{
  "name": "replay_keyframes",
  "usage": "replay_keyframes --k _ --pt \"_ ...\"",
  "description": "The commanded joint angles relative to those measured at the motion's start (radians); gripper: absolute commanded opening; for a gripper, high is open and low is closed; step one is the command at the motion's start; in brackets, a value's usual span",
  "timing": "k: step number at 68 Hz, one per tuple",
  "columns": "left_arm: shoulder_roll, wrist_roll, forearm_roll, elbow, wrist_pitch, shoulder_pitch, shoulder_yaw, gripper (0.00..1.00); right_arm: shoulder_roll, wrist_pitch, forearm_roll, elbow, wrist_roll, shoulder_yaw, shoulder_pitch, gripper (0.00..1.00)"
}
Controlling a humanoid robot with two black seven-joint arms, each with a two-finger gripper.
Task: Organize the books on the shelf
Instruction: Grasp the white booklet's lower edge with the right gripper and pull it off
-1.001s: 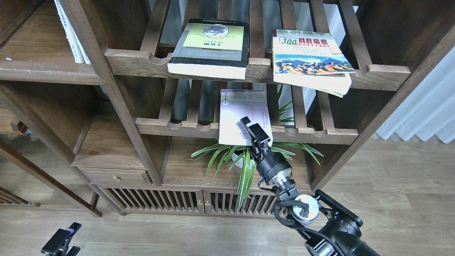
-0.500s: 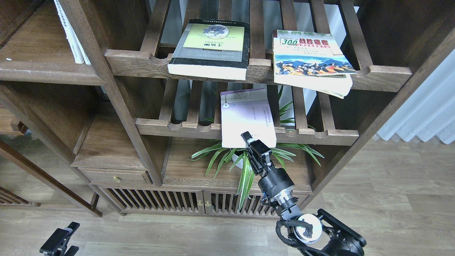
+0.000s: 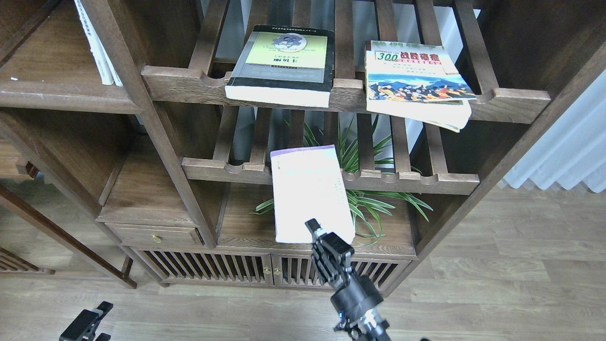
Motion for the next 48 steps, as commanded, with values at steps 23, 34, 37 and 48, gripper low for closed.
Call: replay_keyframes --k 23,34,37,48 --pt "-0.036 -0.014 -0.054 -0.009 0.0 -0.015 0.083 1.0 0.0 0.0 -0.027 0.078 -0.063 -0.032 -0.107 0.05" --pt "-0.054 -0.014 -0.111 -0.017 0.0 -0.015 0.214 1.0 0.0 0.0 -0.052 0.078 -0.081 -0.052 -0.142 0.05" --pt "-0.063 -0.015 -0.111 -0.019 0.0 -0.015 0.228 1.0 0.0 0.0 -0.055 0.078 -0.085 -0.055 -0.156 0.05" --pt "-0.099 -0.021 -0.112 -0.054 0.0 0.006 0.249 1.0 0.0 0.0 -0.078 0.05 -0.121 -0.075 -0.171 0.06"
